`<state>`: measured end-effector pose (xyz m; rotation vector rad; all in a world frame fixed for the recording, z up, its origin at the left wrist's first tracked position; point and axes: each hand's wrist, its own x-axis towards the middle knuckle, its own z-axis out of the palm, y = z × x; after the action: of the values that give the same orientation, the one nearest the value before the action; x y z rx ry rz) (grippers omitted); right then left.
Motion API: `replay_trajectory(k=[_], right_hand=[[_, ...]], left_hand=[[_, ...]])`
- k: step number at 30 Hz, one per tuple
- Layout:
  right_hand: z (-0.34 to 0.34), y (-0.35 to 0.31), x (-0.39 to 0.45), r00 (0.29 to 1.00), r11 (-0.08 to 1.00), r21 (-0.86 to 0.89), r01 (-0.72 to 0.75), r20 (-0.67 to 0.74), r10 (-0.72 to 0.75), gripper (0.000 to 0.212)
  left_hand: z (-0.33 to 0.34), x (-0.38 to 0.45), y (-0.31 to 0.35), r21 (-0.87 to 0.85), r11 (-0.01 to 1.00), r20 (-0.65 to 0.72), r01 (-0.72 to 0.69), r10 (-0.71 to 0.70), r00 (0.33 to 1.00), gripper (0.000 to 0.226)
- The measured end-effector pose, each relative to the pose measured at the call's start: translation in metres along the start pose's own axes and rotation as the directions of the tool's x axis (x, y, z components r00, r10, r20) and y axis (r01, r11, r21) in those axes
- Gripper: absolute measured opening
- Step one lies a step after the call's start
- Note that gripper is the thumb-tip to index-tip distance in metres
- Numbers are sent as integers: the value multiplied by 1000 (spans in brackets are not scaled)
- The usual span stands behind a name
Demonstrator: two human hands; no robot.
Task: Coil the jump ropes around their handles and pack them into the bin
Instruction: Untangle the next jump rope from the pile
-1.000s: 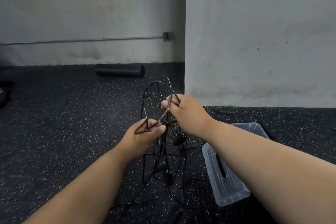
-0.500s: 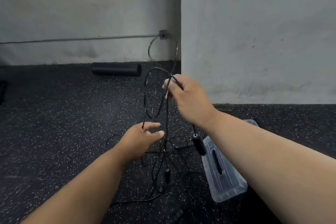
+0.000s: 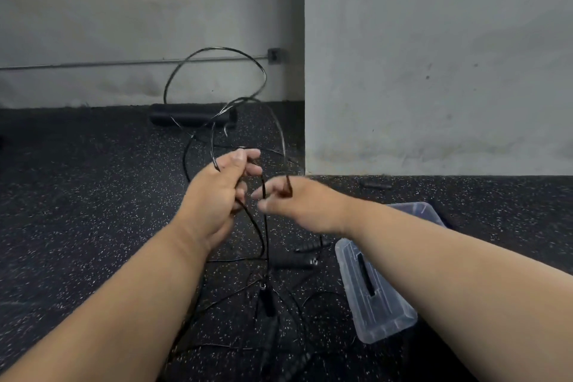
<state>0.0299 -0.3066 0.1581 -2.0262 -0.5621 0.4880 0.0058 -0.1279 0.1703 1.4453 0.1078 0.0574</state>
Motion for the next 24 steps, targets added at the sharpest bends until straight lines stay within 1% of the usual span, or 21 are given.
replay_trajectory(k=[1, 2, 4, 6, 8, 10, 11, 13, 14, 15, 17, 20, 22, 24], right_hand=[[7, 4, 3, 999, 999, -30, -28, 18, 29, 15], [11, 6, 5, 999, 998, -41, -49, -5, 49, 21], [13, 6, 8, 993, 998, -44, -54, -104, 49, 28], [8, 0, 9, 979, 1000, -15, -5, -205, 2, 27], [2, -8, 8, 964, 997, 15, 70, -257, -64, 25], [-2, -16, 8, 961, 991, 45, 129, -251, -114, 24], [-2, -19, 9, 963, 988, 58, 144, -238, -126, 24], [-1, -21, 10, 965, 986, 56, 158, -219, -142, 22], [0, -21, 11, 965, 986, 51, 160, -218, -146, 21], [0, -21, 12, 962, 986, 51, 158, -232, -143, 21], [-1, -18, 13, 952, 987, 66, 146, -279, -122, 19], [1, -7, 14, 950, 995, 48, 87, -304, -68, 10], [8, 6, 13, 971, 999, 32, -9, -239, 16, 14], [24, 20, 10, 992, 996, 9, -86, -90, 86, 17]], left_hand=[[0, 0, 1, -19, 1000, 1, 4, -4, 1000, 27], [-3, 2, 0, -19, 1000, 7, 6, -6, 1000, 26], [-13, 4, -2, -1, 1000, 24, 21, -20, 1000, 24], [-24, 5, -7, 57, 997, 36, 53, -56, 998, 23], [-35, 1, -18, 221, 970, 83, 100, -121, 989, 27], [-38, -8, -31, 415, 899, 153, 139, -220, 963, 29], [-37, -11, -38, 498, 855, 171, 148, -264, 949, 25], [-27, -17, -48, 637, 760, 166, 131, -301, 939, 15], [-22, -20, -51, 673, 729, 146, 125, -298, 943, 17], [-19, -20, -52, 681, 720, 113, 132, -281, 953, 22], [-17, -19, -51, 628, 762, 46, 155, -236, 971, 28], [-19, -16, -40, 490, 865, 56, 110, -158, 986, 31], [-20, -14, -31, 300, 948, 46, 106, -125, 991, 33], [-20, -12, -22, 26, 988, 40, 149, -150, 988, 33]])
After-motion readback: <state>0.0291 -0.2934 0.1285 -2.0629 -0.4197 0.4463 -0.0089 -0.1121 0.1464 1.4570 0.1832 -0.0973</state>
